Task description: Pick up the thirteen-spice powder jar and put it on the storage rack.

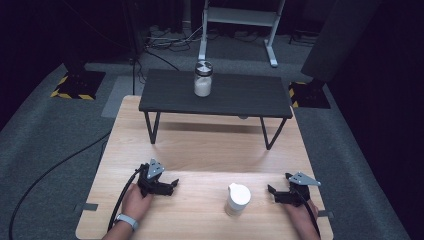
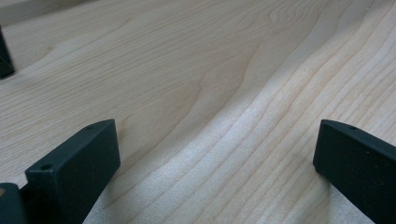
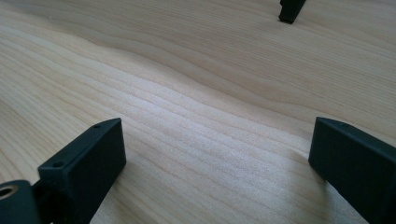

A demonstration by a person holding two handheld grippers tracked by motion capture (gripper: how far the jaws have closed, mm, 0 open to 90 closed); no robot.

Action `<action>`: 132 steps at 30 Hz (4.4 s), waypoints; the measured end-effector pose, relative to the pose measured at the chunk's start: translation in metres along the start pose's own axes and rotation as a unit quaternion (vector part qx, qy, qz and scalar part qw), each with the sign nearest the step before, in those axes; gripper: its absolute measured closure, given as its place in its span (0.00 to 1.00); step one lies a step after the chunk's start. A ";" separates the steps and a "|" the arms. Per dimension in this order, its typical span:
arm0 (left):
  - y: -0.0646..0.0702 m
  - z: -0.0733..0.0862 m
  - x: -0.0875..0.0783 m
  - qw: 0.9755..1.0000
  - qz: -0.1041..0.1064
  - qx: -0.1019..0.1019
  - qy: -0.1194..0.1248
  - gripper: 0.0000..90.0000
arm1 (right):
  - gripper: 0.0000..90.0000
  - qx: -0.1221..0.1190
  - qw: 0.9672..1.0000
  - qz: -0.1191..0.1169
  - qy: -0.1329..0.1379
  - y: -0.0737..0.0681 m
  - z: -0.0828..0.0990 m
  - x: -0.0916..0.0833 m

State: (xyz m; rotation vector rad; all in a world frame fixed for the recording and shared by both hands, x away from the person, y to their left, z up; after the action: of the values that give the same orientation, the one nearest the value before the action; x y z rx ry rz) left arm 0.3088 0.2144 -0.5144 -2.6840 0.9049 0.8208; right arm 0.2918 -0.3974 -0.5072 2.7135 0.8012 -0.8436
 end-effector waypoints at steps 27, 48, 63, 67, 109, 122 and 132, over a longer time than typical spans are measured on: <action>0.000 0.000 0.000 1.000 0.000 0.000 0.000 0.00 | 0.03 0.001 0.993 -0.012 0.119 -0.005 -0.024 -0.052; 0.000 0.000 0.000 1.000 0.000 0.000 0.000 0.00 | 0.03 -0.029 0.983 -0.093 0.155 -0.026 -0.042 -0.058; 0.000 0.000 0.000 1.000 0.000 0.000 0.000 0.00 | 0.03 -0.050 0.975 -0.141 0.165 -0.071 -0.062 -0.051; 0.000 0.000 0.000 1.000 0.000 0.000 0.000 0.00 | 0.03 -0.063 0.973 -0.152 0.162 -0.082 -0.065 -0.047; 0.000 0.000 0.000 1.000 0.000 0.000 0.000 0.00 | 0.12 -0.060 0.980 -0.139 0.130 -0.124 -0.030 -0.024; 0.000 0.000 0.000 1.000 0.000 0.000 0.000 0.00 | 0.17 -0.062 0.984 -0.137 0.093 -0.128 -0.022 -0.012; 0.000 0.000 0.000 1.000 0.000 0.000 0.000 0.00 | 0.33 -0.075 0.983 -0.145 0.087 -0.126 -0.021 -0.010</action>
State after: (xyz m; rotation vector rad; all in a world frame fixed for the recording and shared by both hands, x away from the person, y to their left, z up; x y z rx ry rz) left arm 0.3084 0.2144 -0.5143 -2.6836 0.9040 0.8213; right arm 0.2253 -0.2899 -0.4870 2.6005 1.2664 -0.5719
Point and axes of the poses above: each handheld gripper's, and its own axes: x roughly forward along the jaws, z roughly out of its underside, y roughly to its right, the point moved 4 cm from there along x, roughly forward along the jaws, and after that the axes turned 1 degree about -y, right-handed, at the moved point
